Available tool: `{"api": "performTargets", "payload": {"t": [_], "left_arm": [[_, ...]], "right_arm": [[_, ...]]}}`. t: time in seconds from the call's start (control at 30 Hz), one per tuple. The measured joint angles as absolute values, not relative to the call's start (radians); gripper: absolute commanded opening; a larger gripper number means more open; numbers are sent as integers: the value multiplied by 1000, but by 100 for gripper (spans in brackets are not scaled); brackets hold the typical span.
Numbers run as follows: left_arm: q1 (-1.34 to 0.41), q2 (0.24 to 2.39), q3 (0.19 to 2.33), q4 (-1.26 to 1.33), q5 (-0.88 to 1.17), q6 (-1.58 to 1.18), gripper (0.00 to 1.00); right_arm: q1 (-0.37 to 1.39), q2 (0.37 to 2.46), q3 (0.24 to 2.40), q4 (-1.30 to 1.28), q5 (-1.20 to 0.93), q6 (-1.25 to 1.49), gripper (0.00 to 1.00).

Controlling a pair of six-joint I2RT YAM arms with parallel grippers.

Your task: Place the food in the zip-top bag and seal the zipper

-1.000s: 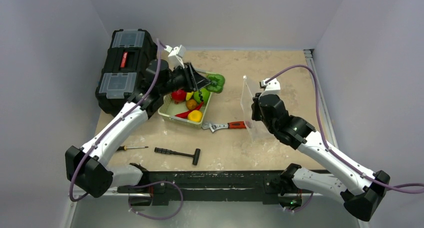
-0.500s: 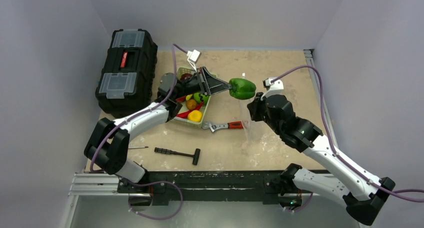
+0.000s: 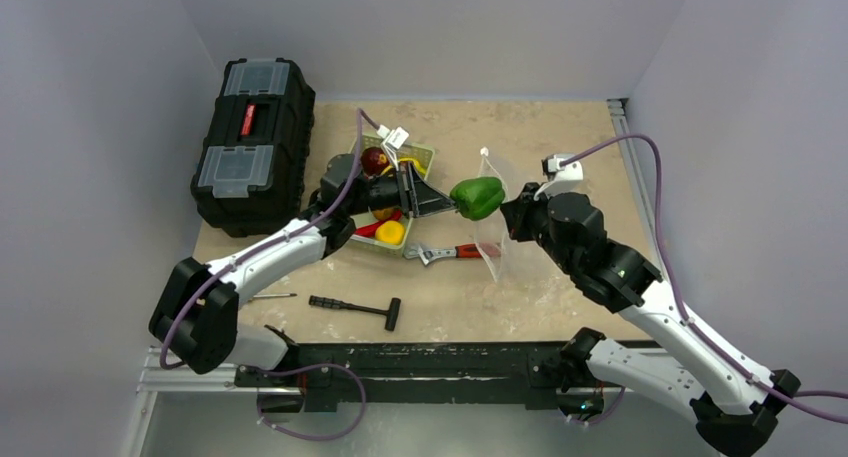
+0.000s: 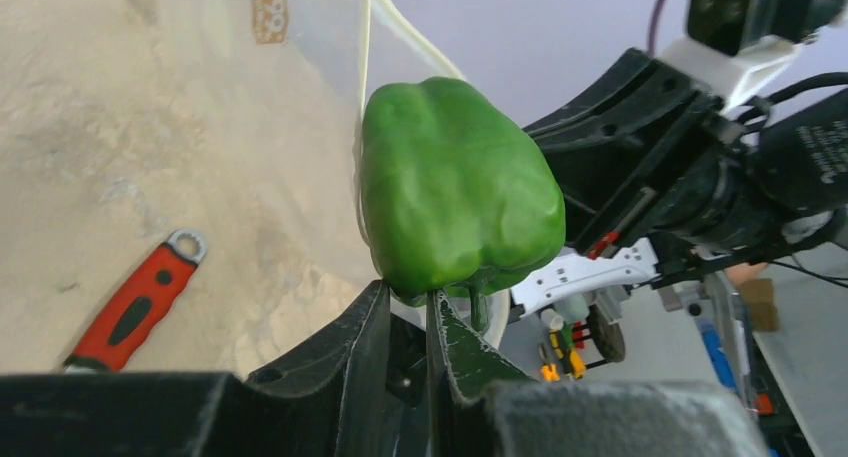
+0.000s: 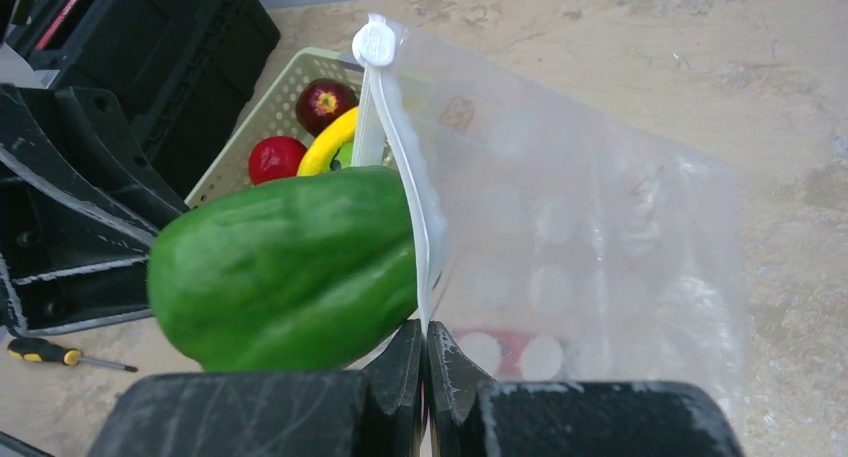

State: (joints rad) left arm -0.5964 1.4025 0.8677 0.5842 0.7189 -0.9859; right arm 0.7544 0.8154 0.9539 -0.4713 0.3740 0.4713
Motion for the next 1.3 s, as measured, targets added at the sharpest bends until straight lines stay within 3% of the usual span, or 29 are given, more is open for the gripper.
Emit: {"api": "performTargets", "payload": {"t": [0.37, 0.57, 0.67, 0.77, 0.87, 1.17, 1.3], "left_arm": [[-625, 1335, 912, 179, 604, -773, 7], [-671, 1354, 1040, -32, 541, -747, 9], [-696, 1361, 1080, -70, 495, -749, 23], [-716, 1348, 1082, -102, 434, -759, 45], [-723, 1307, 1082, -157, 385, -765, 57], [-723, 1196, 1093, -345, 158, -694, 83], [-723, 1208, 1093, -440, 20, -685, 87]], "right_arm": [[754, 823, 954, -472, 371, 450, 0], [754, 823, 953, -471, 371, 407, 0], [754, 825, 952, -471, 373, 400, 0], [754, 836, 953, -478, 384, 404, 0], [754, 844, 954, -505, 417, 413, 0], [754, 758, 992, -593, 573, 434, 0], [754, 724, 992, -645, 606, 451, 0]]}}
